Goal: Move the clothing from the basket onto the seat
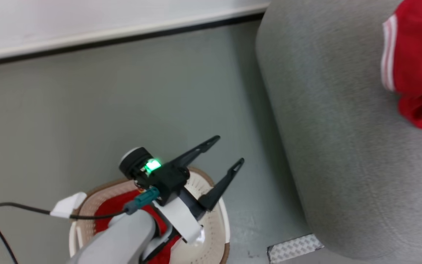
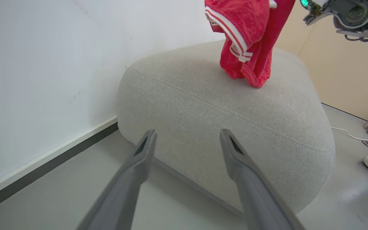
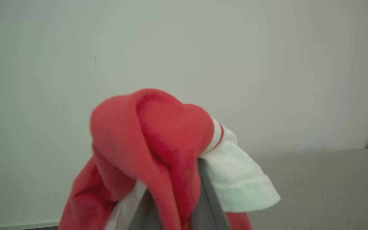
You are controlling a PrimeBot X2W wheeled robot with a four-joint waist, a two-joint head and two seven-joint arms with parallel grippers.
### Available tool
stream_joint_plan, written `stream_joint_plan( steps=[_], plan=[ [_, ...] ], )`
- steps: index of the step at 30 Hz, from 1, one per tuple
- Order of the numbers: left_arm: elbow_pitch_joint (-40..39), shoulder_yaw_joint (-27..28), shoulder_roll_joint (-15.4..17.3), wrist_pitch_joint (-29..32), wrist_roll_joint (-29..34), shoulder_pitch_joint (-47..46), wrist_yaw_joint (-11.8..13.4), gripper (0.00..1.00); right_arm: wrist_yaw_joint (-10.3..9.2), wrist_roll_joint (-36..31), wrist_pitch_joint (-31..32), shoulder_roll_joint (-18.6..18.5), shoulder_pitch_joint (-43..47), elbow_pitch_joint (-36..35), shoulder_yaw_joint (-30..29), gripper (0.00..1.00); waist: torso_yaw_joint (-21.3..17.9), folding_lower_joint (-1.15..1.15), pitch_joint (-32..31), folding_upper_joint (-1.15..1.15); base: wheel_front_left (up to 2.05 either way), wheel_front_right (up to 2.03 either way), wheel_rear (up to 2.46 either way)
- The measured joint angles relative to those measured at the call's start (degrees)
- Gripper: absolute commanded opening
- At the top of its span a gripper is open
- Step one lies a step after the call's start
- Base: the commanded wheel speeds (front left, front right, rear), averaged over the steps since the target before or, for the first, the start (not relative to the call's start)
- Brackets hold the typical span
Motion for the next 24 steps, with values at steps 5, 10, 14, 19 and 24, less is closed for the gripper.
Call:
stream_joint_plan(
  steps=[5, 10, 14, 19, 24],
  plan=[
    [-0.3, 0.6, 0.4, 0.0, -0.1, -0.6, 0.2, 1.00, 0.00, 1.7, 0.0, -2.9, -3.4, 7.6, -1.6, 0.00, 2.4, 0.00, 3.0, 0.00, 0.00, 0.00, 0.00],
    [-0.7, 0.8, 0.4, -0.3, -0.1, -1.5, 0.4, 1.00, 0.00, 2.5, 0.0, -5.7, -7.0, 13.4, -2.1, 0.00, 4.3, 0.00, 5.4, 0.00, 0.00, 0.00, 0.00],
    [-0.5, 0.7, 0.4, -0.5, -0.1, -1.6, 0.5, 1.00, 0.00, 2.4, 0.1, -7.3, -9.0, 20.9, 1.3, 0.00, 5.3, 0.00, 6.7, 0.00, 0.00, 0.00, 0.00],
    [-0.2, 0.8, -0.1, -0.8, -0.3, -1.7, 0.5, 1.00, 0.00, 4.2, 6.5, -9.5, -12.8, 28.6, 7.4, 0.00, 5.8, 0.00, 6.8, 0.00, 0.00, 0.00, 0.00],
    [0.5, 0.8, -0.8, -1.0, -0.5, -1.6, 0.6, 1.00, 0.00, 8.7, 14.8, -10.4, -13.6, 33.2, 12.5, 0.00, 5.7, 0.00, 5.6, 0.00, 0.00, 0.00, 0.00]
  ],
)
